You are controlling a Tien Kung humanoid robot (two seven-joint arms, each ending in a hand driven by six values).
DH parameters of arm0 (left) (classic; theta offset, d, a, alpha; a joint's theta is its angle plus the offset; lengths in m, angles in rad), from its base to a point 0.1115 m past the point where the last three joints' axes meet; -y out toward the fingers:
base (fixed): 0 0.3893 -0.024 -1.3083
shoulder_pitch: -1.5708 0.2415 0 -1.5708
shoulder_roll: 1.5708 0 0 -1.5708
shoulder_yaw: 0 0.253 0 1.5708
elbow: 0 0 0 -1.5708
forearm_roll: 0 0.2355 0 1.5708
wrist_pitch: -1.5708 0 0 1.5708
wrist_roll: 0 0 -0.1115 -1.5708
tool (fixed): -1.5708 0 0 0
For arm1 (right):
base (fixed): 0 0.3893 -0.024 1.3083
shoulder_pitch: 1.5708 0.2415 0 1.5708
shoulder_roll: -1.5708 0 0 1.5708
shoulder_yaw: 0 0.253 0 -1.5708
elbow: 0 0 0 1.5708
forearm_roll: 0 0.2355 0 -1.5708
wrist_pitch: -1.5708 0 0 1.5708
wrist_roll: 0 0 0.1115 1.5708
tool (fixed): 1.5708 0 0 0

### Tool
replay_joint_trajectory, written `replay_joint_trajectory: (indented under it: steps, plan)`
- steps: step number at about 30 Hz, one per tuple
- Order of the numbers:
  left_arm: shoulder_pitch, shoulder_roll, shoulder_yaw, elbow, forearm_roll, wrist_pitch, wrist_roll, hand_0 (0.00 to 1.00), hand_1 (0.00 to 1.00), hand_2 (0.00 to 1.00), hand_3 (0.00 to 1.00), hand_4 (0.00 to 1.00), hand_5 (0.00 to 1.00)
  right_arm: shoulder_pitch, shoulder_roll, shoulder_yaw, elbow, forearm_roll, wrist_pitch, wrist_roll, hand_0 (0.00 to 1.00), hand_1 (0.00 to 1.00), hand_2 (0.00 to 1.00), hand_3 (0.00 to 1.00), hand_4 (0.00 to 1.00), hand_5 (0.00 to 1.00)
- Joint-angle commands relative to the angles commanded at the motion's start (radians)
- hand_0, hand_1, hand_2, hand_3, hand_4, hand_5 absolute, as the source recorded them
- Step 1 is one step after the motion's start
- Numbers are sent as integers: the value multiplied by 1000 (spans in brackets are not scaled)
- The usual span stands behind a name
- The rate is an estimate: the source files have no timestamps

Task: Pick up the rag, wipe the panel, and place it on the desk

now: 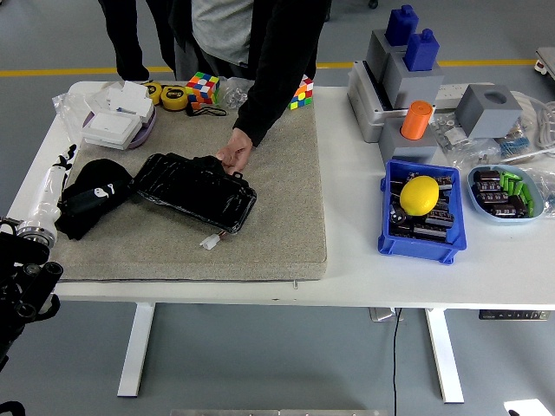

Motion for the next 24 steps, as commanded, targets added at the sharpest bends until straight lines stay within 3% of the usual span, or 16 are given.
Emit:
replay_joint_trajectory:
  steps: [2, 5, 6, 10, 11, 12, 17, 24]
  plan:
    - [18, 3, -17, -42, -39, -13, -17, 980, 998, 998, 998, 998, 626, 1, 0, 2, 0, 0, 0, 0, 589, 564, 480, 520, 909, 362]
    - [41, 0, -26, -103, -121, 4, -77, 980, 998, 998, 998, 998, 626, 1, 0, 5, -1, -3, -1, 0, 589, 564, 480, 520, 909, 362]
    - [48, -4, -28, -125, -161, 18, -100, 775, 843, 853, 904, 998, 429, 0, 0, 6, -3, -5, -1, 0, 589, 564, 480, 521, 910, 362]
    - [73, -23, -46, -194, -275, 49, -134, 775, 843, 853, 904, 998, 429, 4, 4, 16, -11, -13, -2, 0, 589, 564, 480, 521, 910, 362]
    - [82, -32, -59, -212, -277, 57, -133, 775, 843, 853, 904, 998, 429, 5, 5, 20, -16, -16, -2, -1, 589, 564, 480, 521, 910, 362]
    - [88, -38, -68, -224, -277, 61, -133, 697, 687, 681, 729, 990, 310, 6, 6, 23, -19, -18, -2, -1, 589, 564, 480, 521, 910, 363]
    - [129, -77, -117, -313, -304, 71, -153, 697, 687, 681, 729, 990, 310, 8, 12, 50, -37, -38, -2, -2, 589, 564, 480, 521, 910, 363]
    - [166, -102, -157, -400, -309, 60, -138, 661, 657, 649, 669, 946, 270, 18, 12, 127, -87, -101, -2, -6, 589, 564, 480, 522, 909, 363]
